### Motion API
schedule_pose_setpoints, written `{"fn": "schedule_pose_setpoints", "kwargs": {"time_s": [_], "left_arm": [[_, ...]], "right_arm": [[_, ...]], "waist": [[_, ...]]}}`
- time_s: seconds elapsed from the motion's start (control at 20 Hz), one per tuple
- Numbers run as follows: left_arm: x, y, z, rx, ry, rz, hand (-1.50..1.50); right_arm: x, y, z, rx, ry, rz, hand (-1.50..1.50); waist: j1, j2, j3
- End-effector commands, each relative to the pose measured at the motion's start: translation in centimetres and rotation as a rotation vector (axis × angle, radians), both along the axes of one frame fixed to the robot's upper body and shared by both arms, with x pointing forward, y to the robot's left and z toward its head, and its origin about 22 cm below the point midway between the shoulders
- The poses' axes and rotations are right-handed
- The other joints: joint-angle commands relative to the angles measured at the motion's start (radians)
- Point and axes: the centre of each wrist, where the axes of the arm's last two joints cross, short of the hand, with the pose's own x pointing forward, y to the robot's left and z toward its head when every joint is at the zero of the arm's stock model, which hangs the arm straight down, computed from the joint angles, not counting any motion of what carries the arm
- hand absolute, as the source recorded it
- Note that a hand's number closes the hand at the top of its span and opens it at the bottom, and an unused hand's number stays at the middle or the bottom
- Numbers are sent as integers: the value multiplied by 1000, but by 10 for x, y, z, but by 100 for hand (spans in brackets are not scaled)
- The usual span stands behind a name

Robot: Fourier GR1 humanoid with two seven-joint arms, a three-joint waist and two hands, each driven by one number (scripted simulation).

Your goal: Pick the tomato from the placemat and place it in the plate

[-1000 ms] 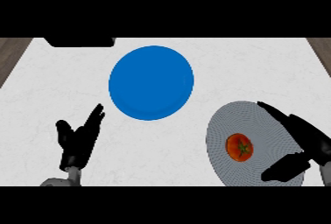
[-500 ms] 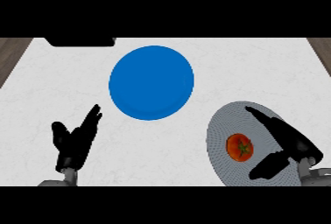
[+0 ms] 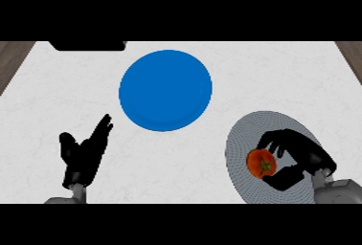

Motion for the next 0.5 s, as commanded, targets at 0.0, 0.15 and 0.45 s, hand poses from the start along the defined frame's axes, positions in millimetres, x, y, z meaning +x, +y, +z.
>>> {"fn": "schedule_pose_setpoints", "kwargs": {"time_s": [0.0,0.15,0.45], "left_arm": [[3,-7,-3,-16,42,19,0],[-10,3,-16,-15,30,2,0],[2,-2,-5,-2,35,-37,0]], "right_arm": [[-10,-11,-4,-37,-14,28,150],[-1,-17,-1,-35,-81,6,150],[-20,136,30,73,-388,2,150]], "waist": [[-4,5,-3],[-3,5,-3],[34,0,-7]]}}
